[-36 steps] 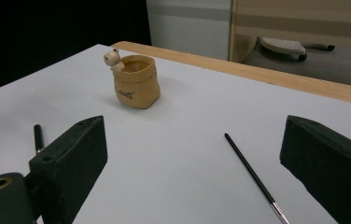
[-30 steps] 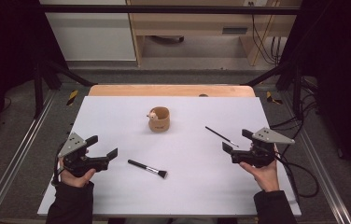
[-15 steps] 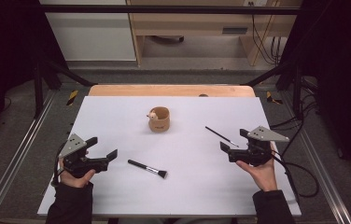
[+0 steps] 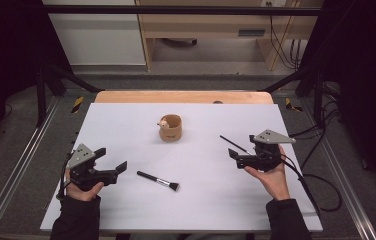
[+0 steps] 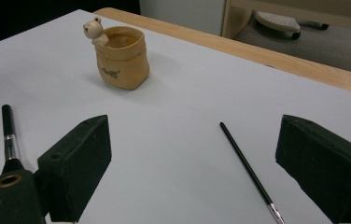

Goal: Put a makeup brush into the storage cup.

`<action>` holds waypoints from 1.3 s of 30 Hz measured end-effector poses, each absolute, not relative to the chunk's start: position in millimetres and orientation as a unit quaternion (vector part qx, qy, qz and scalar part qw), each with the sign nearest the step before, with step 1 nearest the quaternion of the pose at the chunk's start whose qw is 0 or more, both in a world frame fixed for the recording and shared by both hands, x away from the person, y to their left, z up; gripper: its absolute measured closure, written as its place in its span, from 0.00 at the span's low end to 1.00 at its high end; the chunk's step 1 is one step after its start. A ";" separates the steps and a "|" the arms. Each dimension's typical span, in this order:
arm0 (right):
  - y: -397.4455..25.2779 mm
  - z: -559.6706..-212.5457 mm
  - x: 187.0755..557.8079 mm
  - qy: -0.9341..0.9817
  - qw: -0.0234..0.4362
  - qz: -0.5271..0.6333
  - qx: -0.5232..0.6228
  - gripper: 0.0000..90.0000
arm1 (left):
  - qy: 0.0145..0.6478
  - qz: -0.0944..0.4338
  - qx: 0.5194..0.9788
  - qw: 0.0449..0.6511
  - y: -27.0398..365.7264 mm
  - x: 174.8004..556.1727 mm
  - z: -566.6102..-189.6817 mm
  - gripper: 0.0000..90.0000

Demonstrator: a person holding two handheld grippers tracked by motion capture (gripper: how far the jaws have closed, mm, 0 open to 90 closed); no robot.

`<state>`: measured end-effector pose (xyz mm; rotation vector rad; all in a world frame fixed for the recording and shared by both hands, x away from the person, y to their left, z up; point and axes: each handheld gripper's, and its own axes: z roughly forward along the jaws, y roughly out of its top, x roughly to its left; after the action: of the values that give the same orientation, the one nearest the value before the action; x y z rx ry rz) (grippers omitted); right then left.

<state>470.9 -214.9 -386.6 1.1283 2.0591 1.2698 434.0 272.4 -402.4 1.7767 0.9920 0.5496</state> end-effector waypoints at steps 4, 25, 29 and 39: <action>-208.3 -388.1 483.9 0.757 0.229 0.448 0.417 0.13 | 0.407 0.228 0.737 0.489 271.6 434.2 -403.0 0.07; -194.7 -412.9 538.9 0.786 0.221 0.363 0.449 0.17 | 0.406 0.225 0.739 0.487 272.0 435.4 -404.9 0.07; -195.8 -418.4 544.7 0.788 0.217 0.348 0.459 0.18 | 0.405 0.226 0.741 0.486 271.6 435.1 -404.8 0.07; -197.0 -436.4 561.2 0.791 0.212 0.321 0.476 0.21 | 0.402 0.227 0.743 0.485 271.4 434.8 -405.0 0.07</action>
<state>561.2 -197.0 -436.4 1.3223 2.1973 0.8914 434.8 271.4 -405.0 1.8079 0.9790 0.5519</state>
